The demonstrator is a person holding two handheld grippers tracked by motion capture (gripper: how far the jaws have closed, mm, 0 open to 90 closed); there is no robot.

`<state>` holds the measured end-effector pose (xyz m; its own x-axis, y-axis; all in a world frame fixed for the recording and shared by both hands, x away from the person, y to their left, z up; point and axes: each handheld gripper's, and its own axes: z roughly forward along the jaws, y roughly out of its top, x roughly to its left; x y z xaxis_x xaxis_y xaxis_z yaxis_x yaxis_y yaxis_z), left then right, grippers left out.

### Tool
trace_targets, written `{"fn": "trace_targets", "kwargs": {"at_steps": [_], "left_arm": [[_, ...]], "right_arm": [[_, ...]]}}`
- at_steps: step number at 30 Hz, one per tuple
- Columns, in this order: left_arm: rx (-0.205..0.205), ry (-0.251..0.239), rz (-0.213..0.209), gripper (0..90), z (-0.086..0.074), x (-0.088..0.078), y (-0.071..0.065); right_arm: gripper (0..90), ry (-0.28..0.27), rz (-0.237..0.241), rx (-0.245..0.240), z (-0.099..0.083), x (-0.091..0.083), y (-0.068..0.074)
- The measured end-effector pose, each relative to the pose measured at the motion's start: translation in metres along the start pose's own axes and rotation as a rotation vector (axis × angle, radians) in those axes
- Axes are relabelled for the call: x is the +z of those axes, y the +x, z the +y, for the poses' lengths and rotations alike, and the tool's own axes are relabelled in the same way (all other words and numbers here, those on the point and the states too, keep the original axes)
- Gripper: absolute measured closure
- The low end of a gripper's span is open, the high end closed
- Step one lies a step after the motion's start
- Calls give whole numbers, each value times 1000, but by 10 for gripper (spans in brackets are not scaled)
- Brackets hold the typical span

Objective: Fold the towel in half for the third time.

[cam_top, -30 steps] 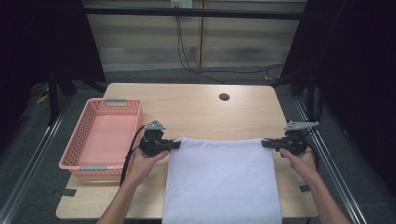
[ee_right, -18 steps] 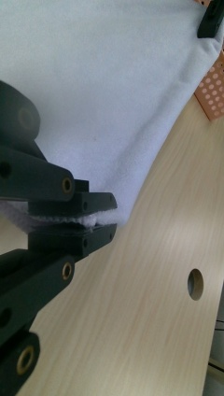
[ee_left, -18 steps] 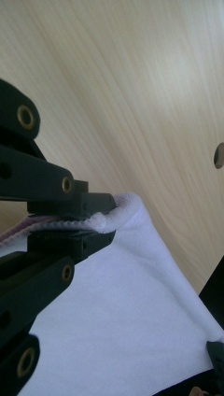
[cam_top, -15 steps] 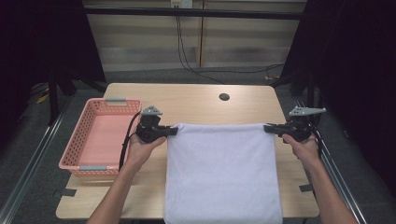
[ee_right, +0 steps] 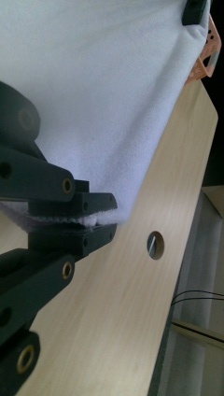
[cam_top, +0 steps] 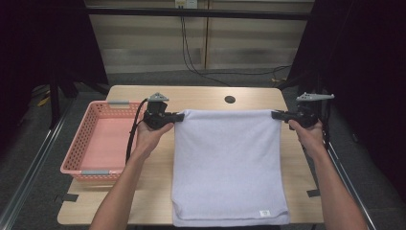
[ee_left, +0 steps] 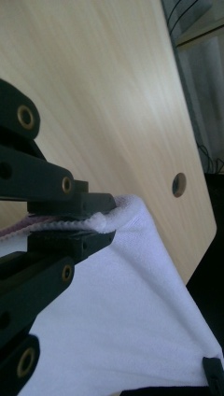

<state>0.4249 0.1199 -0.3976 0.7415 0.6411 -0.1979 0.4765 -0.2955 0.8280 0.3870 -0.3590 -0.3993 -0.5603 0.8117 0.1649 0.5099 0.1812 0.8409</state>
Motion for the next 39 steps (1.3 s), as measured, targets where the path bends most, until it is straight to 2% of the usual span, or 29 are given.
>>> {"fn": "trace_targets", "kwargs": {"at_steps": [1, 3, 4, 6, 7, 9, 10, 11, 12, 13, 15, 18, 19, 20, 21, 22, 23, 25, 26, 27, 28, 29, 30, 31, 32, 33, 35, 37, 39], "left_arm": [[-1, -8, 2, 841, 4, -1, 1], [-3, -52, 6, 840, 8, -5, -2], [-6, -59, 0, 841, 8, -5, -3], [22, -34, 4, 840, 6, -5, -8], [29, -29, 4, 840, 3, -8, -10], [14, -51, -11, 840, -3, -14, -16], [11, -50, -6, 840, -6, -16, -20], [17, -59, 0, 841, -10, -20, -31], [17, -59, 0, 840, -10, -20, -31], [22, -65, -24, 840, -13, -23, -38], [55, -63, -37, 840, -19, -28, -49], [54, -64, -58, 840, -30, -36, -59], [62, -53, -63, 840, -35, -39, -62], [71, -47, -63, 840, -41, -42, -65], [66, -37, -72, 838, -47, -45, -66], [56, -25, -71, 838, -53, -47, -68], [49, -23, -81, 838, -60, -49, -70], [69, 12, -95, 837, -75, -52, -77], [65, 22, -104, 835, -83, -54, -79], [53, 30, -110, 832, -91, -55, -81], [39, 37, -111, 832, -99, -56, -82], [34, 55, -118, 829, -107, -56, -83], [37, 67, -121, 827, -115, -56, -84], [20, 92, -123, 825, -125, -57, -86], [14, 99, -136, 825, -130, -57, -89], [30, 114, -150, 821, -136, -59, -92], [54, 145, -151, 818, -145, -62, -100], [48, 166, -163, 799, -153, -66, -103], [59, 193, -176, 794, -161, -69, -106]], "right_arm": [[858, -6, -11, -8, 9, 0, -1], [858, -12, -14, -11, 13, -1, -1], [858, -18, -14, -14, 16, -2, -1], [858, -28, -9, -23, 19, -7, 1], [858, -32, 2, -25, 18, -9, 3], [858, -33, 12, -40, 11, -17, 10], [858, -32, 22, -49, 7, -21, 14], [858, -42, 45, -43, -1, -31, 21], [858, -42, 45, -43, -1, -31, 21], [858, -36, 49, -43, -4, -36, 24], [858, -14, 54, -65, -11, -44, 33], [857, 6, 74, -80, -23, -53, 43], [857, 14, 88, -80, -35, -58, 48], [857, 14, 88, -80, -35, -58, 48], [856, 18, 104, -74, -48, -64, 54], [856, 18, 104, -74, -48, -64, 54], [855, 33, 117, -75, -62, -70, 61], [853, 39, 122, -75, -70, -72, 64], [853, 41, 135, -69, -77, -75, 68], [848, 52, 144, -66, -93, -79, 76], [848, 52, 144, -66, -93, -79, 76], [844, 60, 157, -64, -101, -80, 79], [835, 78, 165, -64, -109, -80, 83], [825, 121, 177, -77, -127, -79, 91], [825, 121, 177, -77, -127, -79, 91], [824, 148, 177, -84, -137, -81, 97], [818, 153, 178, -88, -141, -83, 99], [781, 156, 191, -80, -150, -91, 104], [755, 160, 203, -74, -154, -94, 105]]}}
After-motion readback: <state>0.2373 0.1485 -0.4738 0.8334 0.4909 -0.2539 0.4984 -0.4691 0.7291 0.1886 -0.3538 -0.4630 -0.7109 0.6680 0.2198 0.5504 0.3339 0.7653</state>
